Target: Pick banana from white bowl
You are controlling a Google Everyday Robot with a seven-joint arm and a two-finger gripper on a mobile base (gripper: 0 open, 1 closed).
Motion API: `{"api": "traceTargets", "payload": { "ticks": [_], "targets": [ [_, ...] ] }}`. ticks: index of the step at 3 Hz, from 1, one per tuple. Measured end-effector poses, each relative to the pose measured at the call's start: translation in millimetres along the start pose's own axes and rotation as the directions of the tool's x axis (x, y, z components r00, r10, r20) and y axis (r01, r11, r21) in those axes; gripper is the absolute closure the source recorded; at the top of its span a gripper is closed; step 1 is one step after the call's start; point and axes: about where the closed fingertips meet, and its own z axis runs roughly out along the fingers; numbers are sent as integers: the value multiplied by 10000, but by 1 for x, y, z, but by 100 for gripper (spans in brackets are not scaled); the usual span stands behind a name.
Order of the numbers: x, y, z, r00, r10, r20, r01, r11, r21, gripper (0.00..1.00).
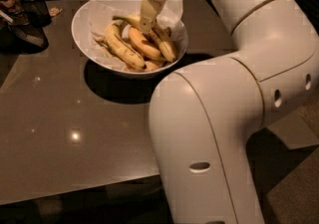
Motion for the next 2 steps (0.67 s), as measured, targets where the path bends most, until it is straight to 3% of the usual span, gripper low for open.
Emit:
{"api": "traceTargets", "payload": {
  "ticks": [2],
  "targets": [
    [6,-3,20,9986,476,-218,-483,9982,-366,39]
  ]
}}
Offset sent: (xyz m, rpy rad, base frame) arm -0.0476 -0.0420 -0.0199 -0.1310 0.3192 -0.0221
